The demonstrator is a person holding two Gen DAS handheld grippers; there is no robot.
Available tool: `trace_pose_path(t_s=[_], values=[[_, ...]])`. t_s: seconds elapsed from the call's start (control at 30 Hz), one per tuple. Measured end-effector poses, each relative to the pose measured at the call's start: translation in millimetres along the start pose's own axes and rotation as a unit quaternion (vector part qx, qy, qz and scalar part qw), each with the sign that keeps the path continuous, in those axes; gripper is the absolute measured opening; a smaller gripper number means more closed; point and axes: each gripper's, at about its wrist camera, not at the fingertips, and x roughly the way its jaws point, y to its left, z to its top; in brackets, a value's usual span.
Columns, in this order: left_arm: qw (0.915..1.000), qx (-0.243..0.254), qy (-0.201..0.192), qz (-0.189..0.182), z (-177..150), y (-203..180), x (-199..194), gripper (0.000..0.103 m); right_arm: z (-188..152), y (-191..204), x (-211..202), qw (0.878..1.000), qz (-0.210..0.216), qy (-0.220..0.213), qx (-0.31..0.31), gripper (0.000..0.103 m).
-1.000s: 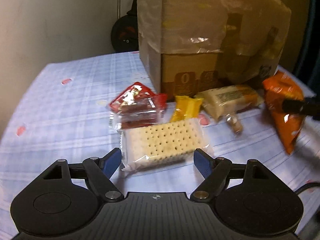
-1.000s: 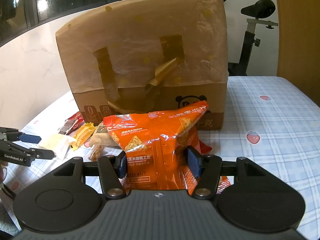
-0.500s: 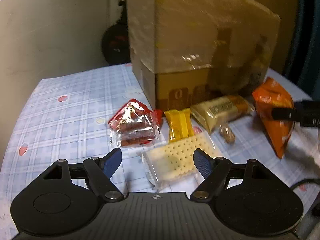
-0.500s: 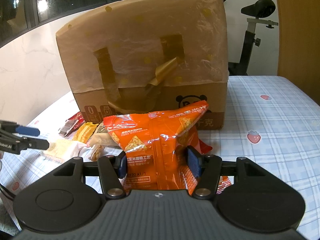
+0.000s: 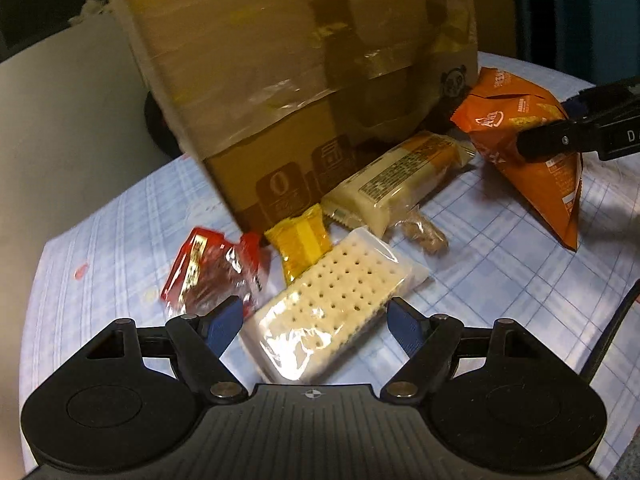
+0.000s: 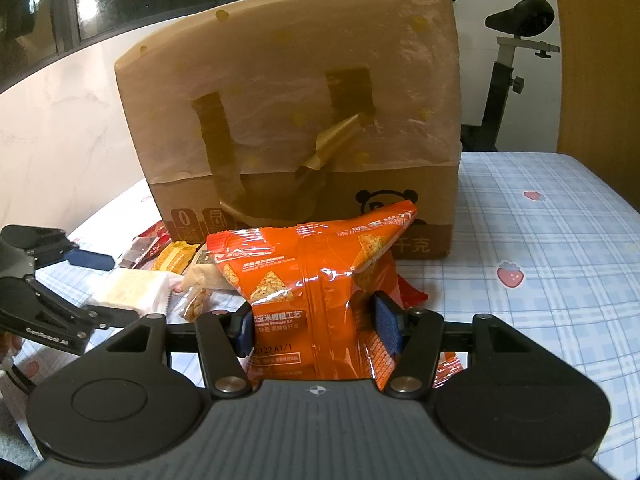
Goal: Organize snacks
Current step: 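Close the left tool on the white cracker pack while the right holds the orange bag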
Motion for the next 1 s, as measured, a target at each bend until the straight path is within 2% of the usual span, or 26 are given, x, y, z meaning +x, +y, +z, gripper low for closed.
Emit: trace_pose_path(t_s=[0.2,0.33,0.37,0.43,0.57,0.63,0.77,0.87,0.93,1.0], values=[[0.9998,-0.009,0.003,-0.016,8,5,6,0.081,0,1,1,1.0,0.0,0.0,-0.001,0.06],[0.9983,-0.049,0.003,-0.032,5,12,10,0.079,1,0,1,1.0,0.001,0.0,0.001,0.06],[0.9973,-0.063,0.002,-0.037,3,13,8,0.075,1,1,1,1.0,0.001,0.0,0.001,0.06],[0.9959,-0.079,0.005,-0.044,2,14,6,0.073,0,1,1,1.0,0.001,-0.001,0.001,0.06],[0.9944,-0.104,0.019,-0.008,-3,6,-1,0.072,1,1,1,1.0,0.002,-0.001,0.003,0.06],[0.9885,-0.149,0.022,0.008,-9,6,-4,0.072,1,1,1,1.0,0.002,-0.002,0.003,0.06],[0.9685,-0.242,0.026,0.054,-15,1,-11,0.072,0,1,2,1.0,0.005,-0.003,0.003,0.06],[0.9525,-0.298,0.021,0.06,-17,-1,-16,0.072,0,2,3,1.0,0.006,-0.003,0.0,0.06],[0.9497,-0.307,0.019,0.057,-16,-6,-17,0.072,0,3,3,1.0,0.006,-0.003,-0.002,0.06],[0.9545,-0.293,0.021,0.05,-13,-10,-16,0.072,0,2,2,1.0,0.007,-0.003,0.0,0.06]])
